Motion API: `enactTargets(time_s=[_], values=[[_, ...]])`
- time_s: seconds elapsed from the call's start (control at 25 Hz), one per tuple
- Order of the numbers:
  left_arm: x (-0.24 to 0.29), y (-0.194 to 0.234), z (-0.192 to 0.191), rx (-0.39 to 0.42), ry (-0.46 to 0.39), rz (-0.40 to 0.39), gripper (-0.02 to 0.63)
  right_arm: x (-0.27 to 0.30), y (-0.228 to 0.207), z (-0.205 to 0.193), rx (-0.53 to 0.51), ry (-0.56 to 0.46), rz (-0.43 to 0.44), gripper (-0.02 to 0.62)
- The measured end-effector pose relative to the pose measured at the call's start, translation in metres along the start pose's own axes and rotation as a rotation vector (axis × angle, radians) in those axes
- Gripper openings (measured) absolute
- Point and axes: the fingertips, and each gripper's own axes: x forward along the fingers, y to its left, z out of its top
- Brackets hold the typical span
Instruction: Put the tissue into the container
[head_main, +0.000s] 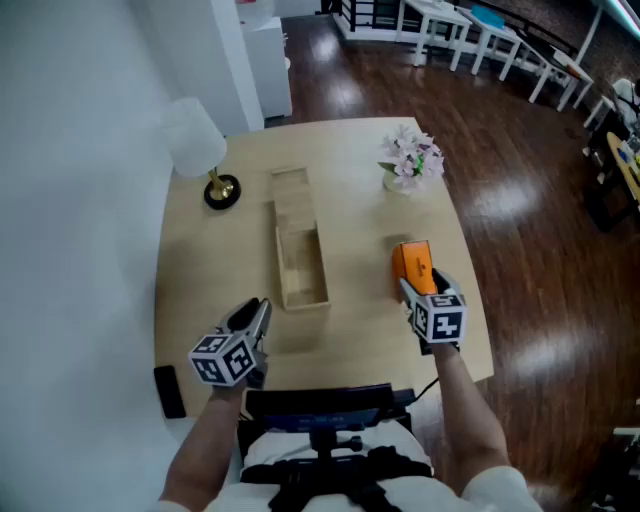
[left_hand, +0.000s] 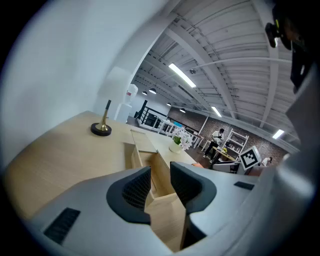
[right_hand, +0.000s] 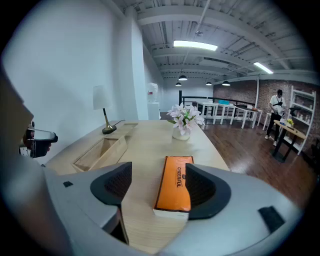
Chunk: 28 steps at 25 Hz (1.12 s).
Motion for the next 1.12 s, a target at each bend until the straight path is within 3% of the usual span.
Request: enactTargets(time_s=[0.4,0.8,1.12], values=[[0.025,-0.028,0.009,0.048,0.01,-0.048,0.117,0.013,-0.011,0.0,-0.016,0.02,-0.007,0.379],[0.084,-0.109,0.015,0.135,0.043,-0.174,0.141,0.027,-0.03,-0.006,-0.016,0.056,-0.005,0.414],[0.125,-0.152,-0.012,0.163,0.118,-0.222,0.144,0.04,-0.036,-0.017,-0.02,0.099,0.007,0.457]])
